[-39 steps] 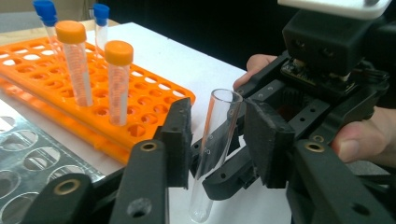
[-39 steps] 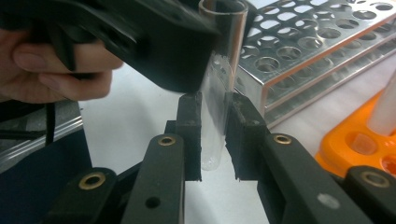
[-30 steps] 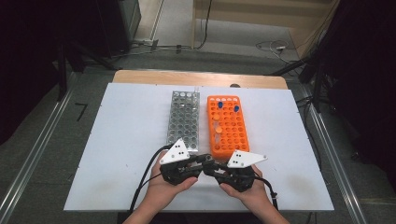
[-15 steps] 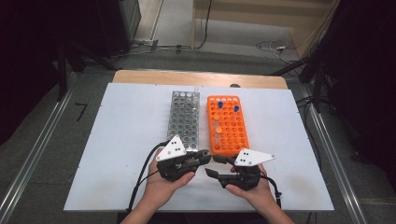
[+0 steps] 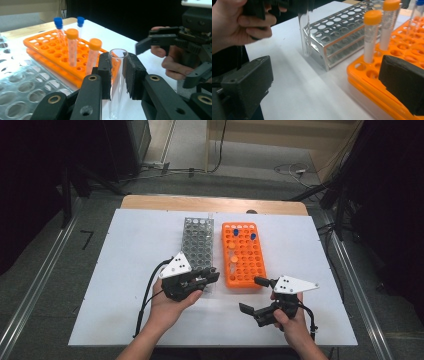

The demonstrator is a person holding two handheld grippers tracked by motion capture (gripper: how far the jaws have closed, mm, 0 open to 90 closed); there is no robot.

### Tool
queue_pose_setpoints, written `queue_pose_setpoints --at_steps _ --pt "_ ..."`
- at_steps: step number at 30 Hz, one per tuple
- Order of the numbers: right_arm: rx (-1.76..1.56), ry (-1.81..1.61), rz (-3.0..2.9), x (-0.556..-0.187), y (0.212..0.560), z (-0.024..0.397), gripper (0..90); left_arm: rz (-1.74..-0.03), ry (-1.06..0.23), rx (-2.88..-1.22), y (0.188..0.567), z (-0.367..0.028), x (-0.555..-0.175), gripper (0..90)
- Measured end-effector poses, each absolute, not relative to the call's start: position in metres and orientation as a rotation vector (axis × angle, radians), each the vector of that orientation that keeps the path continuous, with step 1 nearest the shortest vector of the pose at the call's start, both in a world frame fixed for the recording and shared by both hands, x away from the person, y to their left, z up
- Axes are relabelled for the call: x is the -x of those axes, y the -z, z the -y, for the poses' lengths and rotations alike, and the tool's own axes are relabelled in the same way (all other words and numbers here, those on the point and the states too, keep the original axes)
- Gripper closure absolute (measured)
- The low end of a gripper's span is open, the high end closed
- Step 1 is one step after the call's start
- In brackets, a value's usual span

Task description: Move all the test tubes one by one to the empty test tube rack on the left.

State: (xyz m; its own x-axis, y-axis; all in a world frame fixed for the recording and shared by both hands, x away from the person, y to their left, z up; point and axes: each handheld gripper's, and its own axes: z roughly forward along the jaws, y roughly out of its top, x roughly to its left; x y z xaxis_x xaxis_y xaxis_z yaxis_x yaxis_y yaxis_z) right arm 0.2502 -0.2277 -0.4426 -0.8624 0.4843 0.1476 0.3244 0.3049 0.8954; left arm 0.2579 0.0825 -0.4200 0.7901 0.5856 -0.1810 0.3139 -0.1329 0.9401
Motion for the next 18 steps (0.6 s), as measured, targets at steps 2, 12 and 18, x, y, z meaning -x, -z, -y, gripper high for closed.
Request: queue_pose_setpoints --at_steps 2,12,18 --pt "-0.763 -1.603 -2.401 -0.25 0.442 0.234 0.0 -0.71 -0.278 -1.731 0.417 -0.085 -0.262 76.4" --pt "-0.809 -1.591 -2.384 -0.246 0.443 0.26 0.0 -0.74 -0.332 -1.702 0.402 -0.095 -0.291 76.4" --pt "-0.845 -1.585 -2.365 -0.245 0.445 0.273 0.0 -0.754 -0.343 -1.68 0.398 -0.098 -0.313 76.4"
